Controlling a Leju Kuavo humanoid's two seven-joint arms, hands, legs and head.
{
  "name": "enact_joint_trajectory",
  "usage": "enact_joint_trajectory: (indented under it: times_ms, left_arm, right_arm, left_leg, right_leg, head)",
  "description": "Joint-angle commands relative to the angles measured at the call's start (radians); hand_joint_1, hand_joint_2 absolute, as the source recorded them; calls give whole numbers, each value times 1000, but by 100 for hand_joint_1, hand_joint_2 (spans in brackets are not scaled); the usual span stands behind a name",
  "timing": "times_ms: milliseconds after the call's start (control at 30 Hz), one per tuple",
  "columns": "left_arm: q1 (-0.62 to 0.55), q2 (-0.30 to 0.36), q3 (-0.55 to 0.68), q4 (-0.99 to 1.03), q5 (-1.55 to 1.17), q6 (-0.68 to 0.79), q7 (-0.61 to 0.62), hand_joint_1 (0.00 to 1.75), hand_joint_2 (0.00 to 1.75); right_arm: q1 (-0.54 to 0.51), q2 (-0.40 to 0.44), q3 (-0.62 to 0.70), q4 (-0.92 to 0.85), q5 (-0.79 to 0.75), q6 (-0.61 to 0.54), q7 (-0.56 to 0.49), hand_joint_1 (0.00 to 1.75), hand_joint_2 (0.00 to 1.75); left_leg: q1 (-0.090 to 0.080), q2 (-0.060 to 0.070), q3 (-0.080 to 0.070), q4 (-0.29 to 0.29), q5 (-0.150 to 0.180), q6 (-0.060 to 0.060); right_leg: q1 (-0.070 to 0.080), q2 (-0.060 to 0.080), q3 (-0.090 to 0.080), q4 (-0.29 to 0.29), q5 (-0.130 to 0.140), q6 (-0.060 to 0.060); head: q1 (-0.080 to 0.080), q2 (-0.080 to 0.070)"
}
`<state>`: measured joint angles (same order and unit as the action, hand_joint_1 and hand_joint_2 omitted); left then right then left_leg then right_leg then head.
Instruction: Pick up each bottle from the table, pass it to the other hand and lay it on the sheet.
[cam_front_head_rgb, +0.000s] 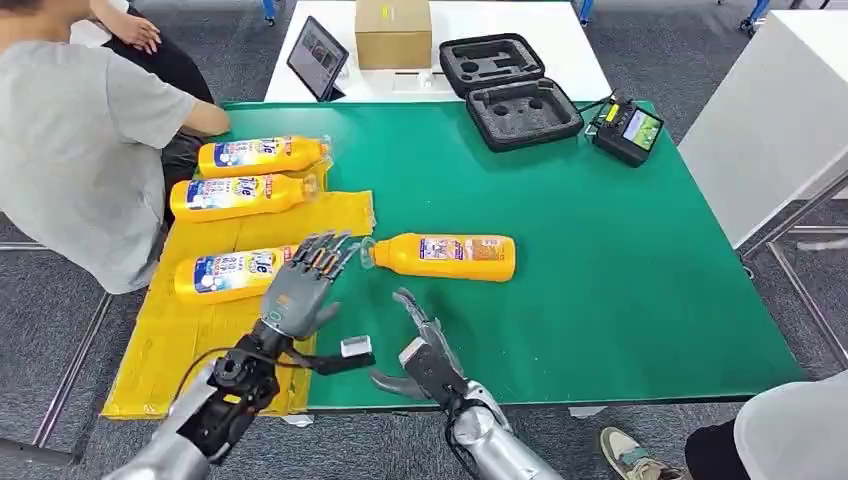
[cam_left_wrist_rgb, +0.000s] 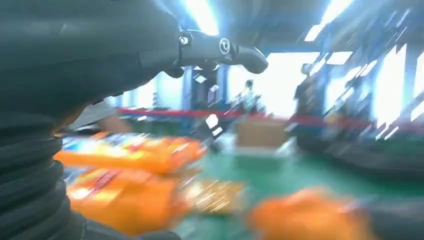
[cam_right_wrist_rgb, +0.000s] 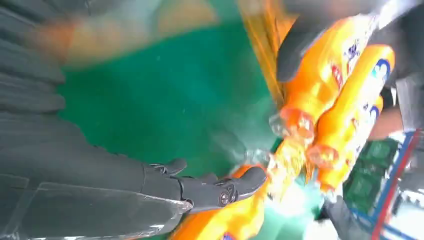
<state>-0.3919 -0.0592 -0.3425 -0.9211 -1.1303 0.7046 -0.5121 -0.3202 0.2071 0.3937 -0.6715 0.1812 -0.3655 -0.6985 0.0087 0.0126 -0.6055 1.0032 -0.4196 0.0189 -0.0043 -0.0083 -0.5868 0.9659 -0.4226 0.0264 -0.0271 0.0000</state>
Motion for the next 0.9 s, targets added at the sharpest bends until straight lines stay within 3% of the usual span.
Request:
enact_joint_trajectory:
  times_ms: [33, 133, 200, 400, 500, 600, 633, 733, 767, 900]
  left_arm:
    - [177, -76, 68, -405, 283, -6, -186, 0, 175]
    - [218, -46, 2, -435, 490, -6, -186, 0, 175]
    - [233, -33, -23, -441, 556, -6, -186, 0, 175]
    - [228, -32, -30, -431, 576, -6, -186, 0, 175]
    - [245, -26, -60, -459, 652, -6, -186, 0, 175]
    - [282, -22, -84, -501, 694, -6, -186, 0, 175]
    - [289, -19, -98, -508, 715, -6, -186, 0, 175]
    - [282, -10, -148, -508, 760, -6, -186, 0, 175]
    - [273, -5, -172, -503, 784, -6, -186, 0, 175]
    - [265, -3, -194, -502, 803, -6, -186, 0, 175]
  right_arm:
    - [78, -114, 151, -385, 53, -333, 0, 0, 175]
    - [155, -119, 19, -567, 161, -333, 0, 0, 175]
    - [177, -164, 41, -667, 48, -333, 0, 0, 175]
    - [173, -171, 41, -666, 26, -333, 0, 0, 175]
    - [177, -163, -41, -604, 145, -333, 0, 0, 175]
    - [147, -125, -195, -448, 369, -333, 0, 0, 175]
    - [110, -99, -311, -374, 538, -333, 0, 0, 175]
    - [-22, -90, -499, -187, 789, -333, 27, 0, 175]
    - [-69, -94, -560, -129, 826, -333, 18, 0, 175]
    - [-105, -105, -592, -87, 871, -333, 23, 0, 175]
  left_leg:
    - [-1, -1, 1, 1, -2, 0]
    - [-1, -2, 0, 1, -2, 0]
    - [-1, -2, -1, 0, -1, 0]
    - [0, -2, -2, 0, -1, 0]
    - [-1, -2, -1, -1, -1, 0]
    - [0, -2, 0, -1, -1, 0]
    - [-1, -3, 3, -2, -2, 0]
    - [-1, -1, 2, -2, -1, 0]
    - [-1, -1, 0, -1, -1, 0]
    - [-1, -3, -1, 0, 0, 1]
  right_leg:
    - [-1, 1, 0, 1, -2, 0]
    - [0, 0, -1, 1, -2, 0]
    - [-1, -1, -2, 0, -1, 0]
    - [0, -1, -2, 0, -1, 0]
    - [0, -1, -1, -1, -1, 0]
    - [0, -2, 0, -1, -1, 0]
    - [-1, -1, 2, -2, -2, 0]
    - [-1, 1, 1, -2, 0, 0]
    - [-1, 1, 0, -1, 0, 0]
    - [-1, -2, 0, -1, 0, 0]
  head:
    - [0, 0]
    - [0, 0]
    - [0, 0]
    - [0, 0]
    - [-1, 0]
    - [0, 0]
    - [0, 0]
    - [0, 0]
    - [0, 0]
    - [0, 0]
